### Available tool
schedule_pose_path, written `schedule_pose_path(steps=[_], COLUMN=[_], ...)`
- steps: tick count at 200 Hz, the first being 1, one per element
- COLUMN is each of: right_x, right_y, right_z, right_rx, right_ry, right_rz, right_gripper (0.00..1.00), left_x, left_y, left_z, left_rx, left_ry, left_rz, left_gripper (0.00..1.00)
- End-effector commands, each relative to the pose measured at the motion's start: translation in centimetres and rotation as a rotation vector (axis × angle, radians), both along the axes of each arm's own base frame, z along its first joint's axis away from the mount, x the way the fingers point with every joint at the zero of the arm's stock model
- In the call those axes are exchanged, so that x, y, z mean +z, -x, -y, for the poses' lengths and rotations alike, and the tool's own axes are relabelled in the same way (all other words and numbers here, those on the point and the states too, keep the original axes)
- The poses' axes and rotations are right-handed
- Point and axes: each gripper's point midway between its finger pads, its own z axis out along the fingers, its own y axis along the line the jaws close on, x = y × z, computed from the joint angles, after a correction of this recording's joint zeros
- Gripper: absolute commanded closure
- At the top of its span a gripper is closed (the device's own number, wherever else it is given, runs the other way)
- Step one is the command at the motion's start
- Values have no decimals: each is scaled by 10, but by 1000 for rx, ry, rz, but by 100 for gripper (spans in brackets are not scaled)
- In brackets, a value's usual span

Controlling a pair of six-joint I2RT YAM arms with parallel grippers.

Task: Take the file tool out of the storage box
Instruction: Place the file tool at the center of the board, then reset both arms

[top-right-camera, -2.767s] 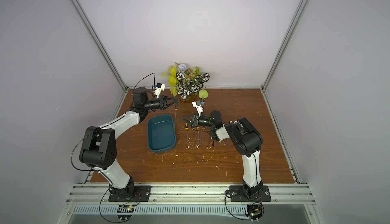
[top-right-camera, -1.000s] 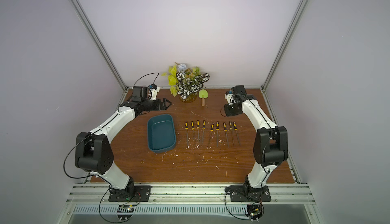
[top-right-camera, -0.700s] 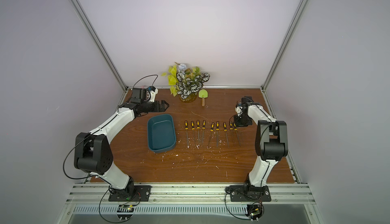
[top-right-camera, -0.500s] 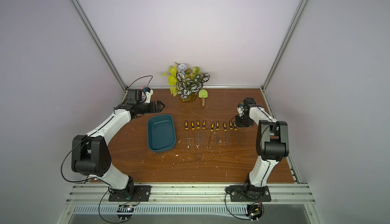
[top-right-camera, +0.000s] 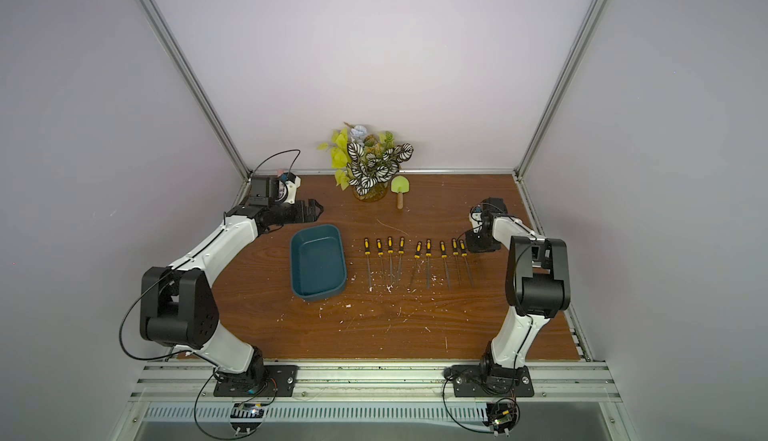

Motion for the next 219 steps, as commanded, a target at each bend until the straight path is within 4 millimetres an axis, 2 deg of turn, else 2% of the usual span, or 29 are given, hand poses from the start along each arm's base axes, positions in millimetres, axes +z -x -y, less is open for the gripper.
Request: schedule_pose_path(steps=[1, 25, 38, 60, 93, 111, 119, 140, 159, 175, 187, 219], right_x=[8, 19, 34, 71, 143, 181, 197, 224, 221, 209, 195, 174], right_y=[-5, -10, -16, -26, -34, -35, -33, -19, -1, 7, 8, 3], right_z=[3, 1, 0, -4, -25, -38, -41, -40, -33, -29, -26, -28], right_rx=[4, 3, 3, 8, 36, 25, 10, -43, -89, -108, -126, -122], right_ry=[8, -4, -11, -20, -46, -93, -128, -190, -194, -183, -169, -179], right_rz=[36, 61, 100, 184, 407, 577, 659, 870, 971, 982, 955, 921], right_gripper=[56, 53, 53, 49, 41, 25, 19, 1, 1, 1, 1, 1], left_x=[8, 14, 17, 17, 26, 35, 32, 31, 28, 23, 17, -13], left_y=[2, 2, 2, -1, -2, 8, 15, 34, 49, 54, 54, 57], left_z=[-10, -15, -21, -29, -54, -67, -72, -81, -99, -98, -94, -110], left_rx=[20, 42, 63, 112, 243, 305, 328, 337, 414, 405, 386, 443], left_ry=[-25, -34, -46, -60, -122, -150, -166, -237, -311, -312, -300, -398], left_rz=[29, 56, 72, 90, 194, 322, 367, 494, 549, 594, 616, 572], left_gripper=[0, 0, 0, 0, 0, 0, 1, 0, 0, 0, 0, 0])
